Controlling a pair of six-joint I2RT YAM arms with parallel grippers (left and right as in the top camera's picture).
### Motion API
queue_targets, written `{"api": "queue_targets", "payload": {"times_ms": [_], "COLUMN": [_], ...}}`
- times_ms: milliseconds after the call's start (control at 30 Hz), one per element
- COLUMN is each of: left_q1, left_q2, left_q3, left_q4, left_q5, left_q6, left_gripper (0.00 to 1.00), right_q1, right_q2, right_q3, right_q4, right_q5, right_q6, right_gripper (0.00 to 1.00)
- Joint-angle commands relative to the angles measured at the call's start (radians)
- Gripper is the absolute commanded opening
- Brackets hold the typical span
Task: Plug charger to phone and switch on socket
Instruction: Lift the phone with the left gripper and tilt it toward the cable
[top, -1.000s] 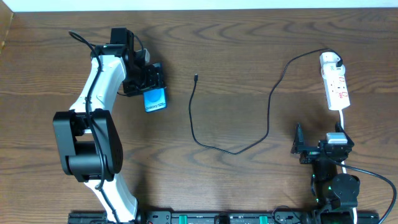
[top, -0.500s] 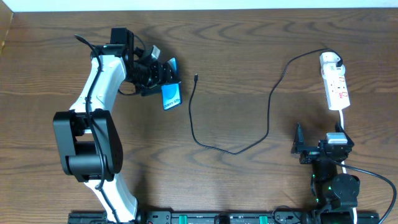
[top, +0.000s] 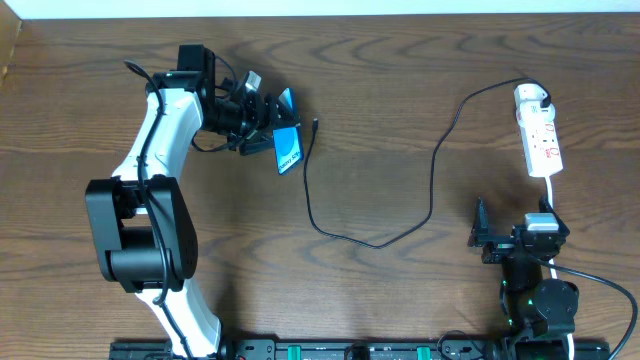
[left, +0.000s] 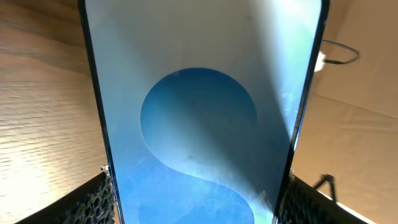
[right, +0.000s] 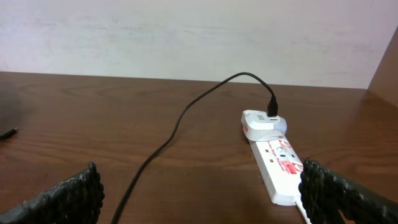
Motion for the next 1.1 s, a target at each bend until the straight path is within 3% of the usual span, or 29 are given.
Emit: {"api": "queue_targets", "payload": {"times_ms": [0,633,1067], "left_q1": [0.003,-0.006,-0.095], "left_q2": [-0.026,-0.026,-0.026], "left_q3": [0.008,0.008,0.008], "left_q4": [0.001,0.001,0.013], "left_q5": [0.095,0.096,0.199], "left_q6": [-0.061,-0.436,-0.547], "left_gripper": [0.73,0.7,0.65], "right_q1": [0.005,0.005,0.005], "right_q2": [-0.006,-0.006,-0.006], "right_q3": [-0.002,-0.002,-0.002], "right_q4": [-0.003,-0.003,-0.003], "right_q5": [0.002,0.002,0.002], "right_q6": [-0.012,-0.012,-0.012], "right_gripper": [0.99,0.99,0.99]}}
